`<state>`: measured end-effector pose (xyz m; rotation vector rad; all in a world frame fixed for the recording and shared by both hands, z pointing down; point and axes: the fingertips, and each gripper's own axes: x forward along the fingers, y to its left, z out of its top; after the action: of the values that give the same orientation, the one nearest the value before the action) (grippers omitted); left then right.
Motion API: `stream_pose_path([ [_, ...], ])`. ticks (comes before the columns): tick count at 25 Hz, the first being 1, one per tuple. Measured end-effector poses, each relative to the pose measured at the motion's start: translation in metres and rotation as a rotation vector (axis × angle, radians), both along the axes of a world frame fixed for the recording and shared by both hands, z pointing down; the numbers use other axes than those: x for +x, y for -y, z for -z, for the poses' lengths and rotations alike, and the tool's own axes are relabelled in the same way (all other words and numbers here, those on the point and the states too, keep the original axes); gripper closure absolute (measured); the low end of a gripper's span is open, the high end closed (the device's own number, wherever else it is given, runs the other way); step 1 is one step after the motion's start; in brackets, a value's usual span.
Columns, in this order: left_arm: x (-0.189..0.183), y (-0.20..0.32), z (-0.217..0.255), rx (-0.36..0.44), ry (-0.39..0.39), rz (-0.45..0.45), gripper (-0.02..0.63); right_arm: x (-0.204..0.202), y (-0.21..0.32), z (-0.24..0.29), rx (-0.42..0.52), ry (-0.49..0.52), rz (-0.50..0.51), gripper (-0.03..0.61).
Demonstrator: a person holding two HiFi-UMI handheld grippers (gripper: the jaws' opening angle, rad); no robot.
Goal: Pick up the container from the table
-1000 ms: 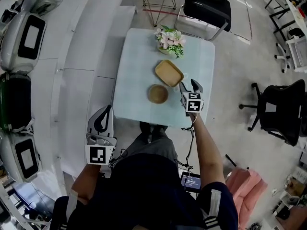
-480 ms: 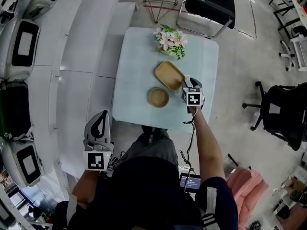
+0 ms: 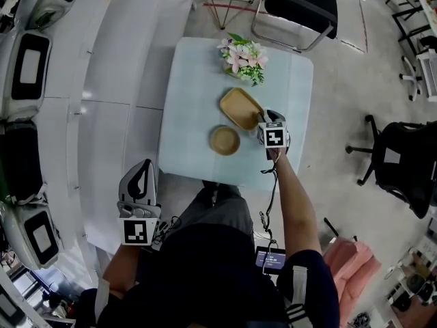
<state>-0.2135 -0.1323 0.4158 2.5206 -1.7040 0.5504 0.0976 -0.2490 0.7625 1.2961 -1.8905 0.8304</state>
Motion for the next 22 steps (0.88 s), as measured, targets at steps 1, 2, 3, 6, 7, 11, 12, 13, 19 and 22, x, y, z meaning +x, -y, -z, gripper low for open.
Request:
stream_pose_path([
  [1,-0.0005,0.0003,-0.0007,-0.003,0.000,0.003,0.611,-0.0003,0.0002,-0.0005,-0.001,0.002,0.001,0.442],
  [2,-0.0007,0.0009,-0.0008,-0.003,-0.001,0.006,0.611,-0.0008,0.0007,-0.0006,-0.003,0.002,0.005,0.443],
  [3,-0.0005,0.0017,-0.0006,-0.001,-0.004,0.008,0.611,-0.0016,0.0014,-0.0007,-0.004,0.000,0.010,0.451],
  [6,0.0007,0.0036,-0.0002,0.006,-0.007,0.010,0.611,-0.0032,0.0002,-0.0026,-0.023,-0.015,0.023,0.462],
  [7,0.0008,0.0036,-0.0005,0.004,-0.006,0.010,0.611,-0.0033,-0.0003,-0.0036,-0.026,-0.020,0.025,0.463],
  [11,-0.0006,0.0029,-0.0030,-0.002,0.006,0.006,0.611,-0.0040,-0.0002,-0.0032,-0.039,-0.058,0.048,0.476],
  [12,-0.0011,0.0029,-0.0034,-0.003,0.007,0.007,0.611,-0.0040,0.0003,-0.0034,-0.044,-0.068,0.052,0.480],
  [13,-0.0016,0.0031,-0.0036,-0.005,0.005,0.010,0.611,-0.0039,0.0005,-0.0040,-0.049,-0.076,0.054,0.489],
  [19,-0.0065,0.0024,-0.0044,-0.005,0.007,0.019,0.611,-0.0040,0.0013,-0.0058,-0.063,-0.117,0.074,0.503],
  [22,-0.0078,0.0025,-0.0044,-0.007,0.000,0.029,0.611,-0.0042,0.0020,-0.0059,-0.064,-0.139,0.085,0.525],
])
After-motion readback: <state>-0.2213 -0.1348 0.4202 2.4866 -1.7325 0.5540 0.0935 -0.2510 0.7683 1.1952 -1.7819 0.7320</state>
